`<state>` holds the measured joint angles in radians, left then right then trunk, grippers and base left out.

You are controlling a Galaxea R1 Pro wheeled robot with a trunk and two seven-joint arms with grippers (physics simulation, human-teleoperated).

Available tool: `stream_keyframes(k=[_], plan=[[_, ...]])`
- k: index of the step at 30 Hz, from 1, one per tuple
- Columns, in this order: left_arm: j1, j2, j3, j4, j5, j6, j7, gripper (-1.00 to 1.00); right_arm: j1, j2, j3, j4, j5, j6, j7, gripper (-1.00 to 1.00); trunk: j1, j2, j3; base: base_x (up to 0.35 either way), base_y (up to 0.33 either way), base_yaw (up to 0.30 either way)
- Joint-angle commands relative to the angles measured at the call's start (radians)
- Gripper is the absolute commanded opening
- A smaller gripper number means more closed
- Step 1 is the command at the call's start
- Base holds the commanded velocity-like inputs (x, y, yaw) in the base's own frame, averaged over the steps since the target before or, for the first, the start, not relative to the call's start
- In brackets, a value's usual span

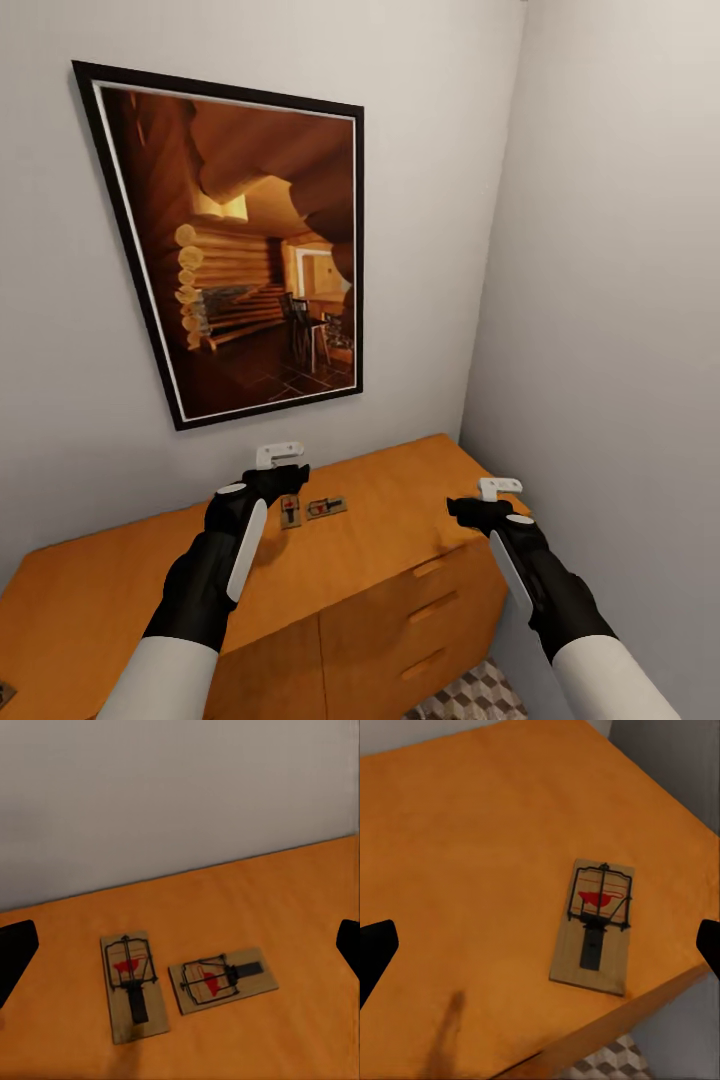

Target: Take the four mousetraps from the cabinet in the bathroom and place them on the bathroom floor. Make sure all four end up on the same floor surface, and ensure that at least two of them are either under or directly next to the same bathroom sink.

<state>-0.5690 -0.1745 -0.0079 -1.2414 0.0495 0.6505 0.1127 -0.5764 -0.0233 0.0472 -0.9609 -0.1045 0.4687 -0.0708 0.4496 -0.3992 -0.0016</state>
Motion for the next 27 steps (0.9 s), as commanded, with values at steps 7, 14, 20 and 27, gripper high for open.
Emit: stream_keyframes(k=[7, 14, 20, 27], plan=[[0.000, 0.000, -0.001, -0.001, 0.006, 0.004, 0.007, 1.00, 0.000, -0.001, 0.004, -0.001, -0.009, 0.004, -0.007, 1.00, 0.000, -0.001, 0.000, 0.000, 0.000, -0.286], [0.000, 0.000, -0.001, -0.001, 0.006, 0.004, 0.007, 1.00, 0.000, -0.001, 0.003, -0.001, -0.009, 0.004, -0.007, 1.00, 0.000, -0.001, 0.000, 0.000, 0.000, -0.117], [0.000, 0.000, -0.001, -0.001, 0.007, 0.004, 0.005, 1.00, 0.000, -0.001, 0.004, -0.001, -0.009, 0.004, -0.007, 1.00, 0.000, -0.001, 0.000, 0.000, 0.000, -0.023], [0.000, 0.000, -0.001, -0.001, 0.007, 0.004, 0.004, 1.00, 0.000, -0.001, 0.005, -0.001, -0.009, 0.004, -0.008, 1.00, 0.000, -0.001, 0.000, 0.000, 0.000, -0.005]])
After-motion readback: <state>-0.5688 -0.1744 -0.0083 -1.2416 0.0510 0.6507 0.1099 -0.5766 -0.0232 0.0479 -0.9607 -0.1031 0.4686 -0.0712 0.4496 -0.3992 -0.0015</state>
